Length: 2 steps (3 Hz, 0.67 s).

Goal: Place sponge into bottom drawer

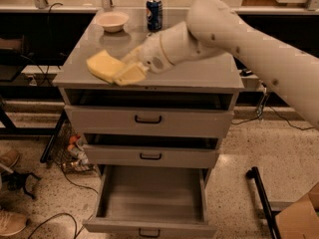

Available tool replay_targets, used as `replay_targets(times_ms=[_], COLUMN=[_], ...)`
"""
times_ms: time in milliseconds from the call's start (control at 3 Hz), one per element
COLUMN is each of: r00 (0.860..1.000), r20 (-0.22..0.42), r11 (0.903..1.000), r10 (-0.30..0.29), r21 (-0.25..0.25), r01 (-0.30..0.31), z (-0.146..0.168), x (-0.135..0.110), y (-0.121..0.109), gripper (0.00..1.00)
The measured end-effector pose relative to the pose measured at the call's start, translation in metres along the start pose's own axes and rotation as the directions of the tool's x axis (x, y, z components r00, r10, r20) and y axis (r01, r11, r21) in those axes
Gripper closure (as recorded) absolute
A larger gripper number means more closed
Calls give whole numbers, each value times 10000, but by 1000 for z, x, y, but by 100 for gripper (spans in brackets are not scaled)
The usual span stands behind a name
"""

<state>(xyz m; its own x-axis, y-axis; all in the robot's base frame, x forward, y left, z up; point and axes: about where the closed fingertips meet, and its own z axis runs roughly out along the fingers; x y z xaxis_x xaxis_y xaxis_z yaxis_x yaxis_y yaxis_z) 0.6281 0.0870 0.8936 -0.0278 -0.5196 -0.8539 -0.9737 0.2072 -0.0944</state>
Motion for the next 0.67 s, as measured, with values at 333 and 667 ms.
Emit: replay_targets(times_ms=[333, 667], r00=[9979, 9805], r20=[-384, -1148], r11=[9985, 9846], r10=[513, 1597], r21=[-187, -533], r01=[-521, -1666], z=[-15, 3], x=[47, 121], y=[51, 94], gripper=[100, 100])
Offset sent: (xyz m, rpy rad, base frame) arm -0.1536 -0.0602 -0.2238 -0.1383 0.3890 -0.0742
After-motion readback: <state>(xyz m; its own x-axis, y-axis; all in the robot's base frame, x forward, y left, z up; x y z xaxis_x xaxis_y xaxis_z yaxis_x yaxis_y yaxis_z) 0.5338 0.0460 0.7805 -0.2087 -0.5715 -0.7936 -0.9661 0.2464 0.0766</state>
